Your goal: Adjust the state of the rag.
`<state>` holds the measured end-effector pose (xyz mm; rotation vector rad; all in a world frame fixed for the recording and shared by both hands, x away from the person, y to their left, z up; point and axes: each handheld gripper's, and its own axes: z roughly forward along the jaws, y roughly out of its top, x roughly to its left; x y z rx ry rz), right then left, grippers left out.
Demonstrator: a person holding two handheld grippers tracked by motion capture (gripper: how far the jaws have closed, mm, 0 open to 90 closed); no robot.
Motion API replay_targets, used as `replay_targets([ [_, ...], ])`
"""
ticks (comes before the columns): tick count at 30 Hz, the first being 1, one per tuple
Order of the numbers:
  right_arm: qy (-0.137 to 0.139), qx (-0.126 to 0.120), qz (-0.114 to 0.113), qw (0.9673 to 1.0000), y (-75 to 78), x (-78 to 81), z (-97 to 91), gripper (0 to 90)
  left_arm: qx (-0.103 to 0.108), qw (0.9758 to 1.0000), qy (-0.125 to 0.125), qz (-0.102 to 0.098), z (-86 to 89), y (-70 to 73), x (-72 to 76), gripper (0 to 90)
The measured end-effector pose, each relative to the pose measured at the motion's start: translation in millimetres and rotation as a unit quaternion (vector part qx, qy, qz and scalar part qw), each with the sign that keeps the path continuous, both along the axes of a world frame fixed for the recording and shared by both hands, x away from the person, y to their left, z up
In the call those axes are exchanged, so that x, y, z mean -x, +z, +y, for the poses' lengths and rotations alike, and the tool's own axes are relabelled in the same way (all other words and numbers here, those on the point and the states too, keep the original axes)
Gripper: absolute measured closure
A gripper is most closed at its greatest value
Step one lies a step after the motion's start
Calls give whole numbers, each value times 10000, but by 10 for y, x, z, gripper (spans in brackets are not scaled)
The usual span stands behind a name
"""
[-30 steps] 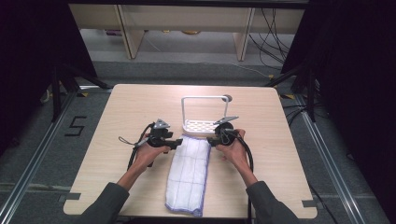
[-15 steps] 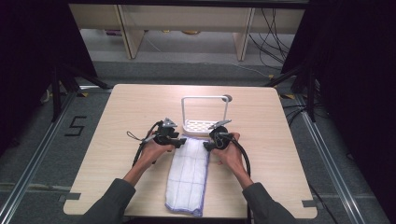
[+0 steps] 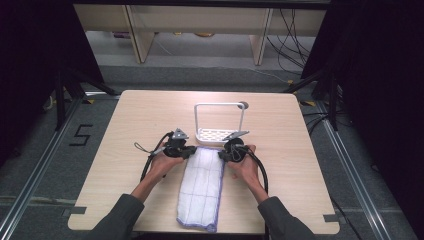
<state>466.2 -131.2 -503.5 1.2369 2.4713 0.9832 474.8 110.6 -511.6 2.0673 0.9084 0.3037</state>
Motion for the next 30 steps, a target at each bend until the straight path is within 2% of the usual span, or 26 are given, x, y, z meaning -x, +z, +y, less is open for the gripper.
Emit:
replay_targets([
  [1,52,-27,-150,9999,-16,-15,-2,839,0,10000,0,0,0,0,0,854],
  [2,125,25,-150,9998,6,-24,-15,843,25,10000,19,-37,22,7,24,855],
  [3,175,-54,-159,9997,12,-29,-5,844,93,9999,32,-76,77,21,53,856],
  [6,208,-76,-208,9995,50,-19,16,845,83,9999,45,-107,118,42,57,858],
  [7,300,-85,-366,9988,74,-15,39,846,99,9999,23,-133,145,71,68,859],
  [10,313,-130,-365,9988,120,10,60,846,149,9997,39,-169,164,98,70,860],
  [11,353,-117,-449,9983,146,9,49,845,195,9996,76,-189,167,114,76,861],
  [13,349,-114,-400,9985,167,15,43,845,243,9994,117,-222,156,122,83,861],
  [14,374,-145,-477,9981,183,18,31,845,171,9996,54,-224,173,141,83,862],
  [15,380,-162,-467,9981,199,26,25,845,201,9995,57,-233,179,158,87,862],
  [16,380,-235,-576,9973,197,28,26,845,346,9990,123,-258,165,168,97,863],
  [19,398,-312,-500,9975,243,52,23,845,299,9990,30,-324,190,246,121,865],
  [20,410,-248,-613,9970,280,65,17,845,268,9989,-70,-383,204,297,149,866],
  [21,410,-248,-613,9970,280,65,17,845,268,9989,-70,-383,204,297,149,866],
  [22,434,-275,-526,9973,308,78,17,845,330,9985,-40,-436,200,316,174,866],
  [23,509,-250,-671,9961,323,74,18,845,310,9985,-76,-450,212,332,185,866],
  [24,480,-331,-652,9962,326,90,35,845,346,9983,-94,-463,222,346,198,866],
  [25,504,-275,-658,9962,344,93,30,845,271,9984,-163,-479,263,383,219,867],
  [26,492,-319,-583,9966,360,111,42,844,398,9980,-104,-485,259,387,234,866],
  [27,492,-319,-583,9966,360,111,42,844,398,9980,-104,-485,259,387,234,866],
  [28,545,-298,-711,9955,361,105,42,844,381,9979,-91,-508,267,398,247,866],
  [30,576,-347,-718,9952,382,126,54,845,379,9979,-84,-513,281,434,268,866],
])
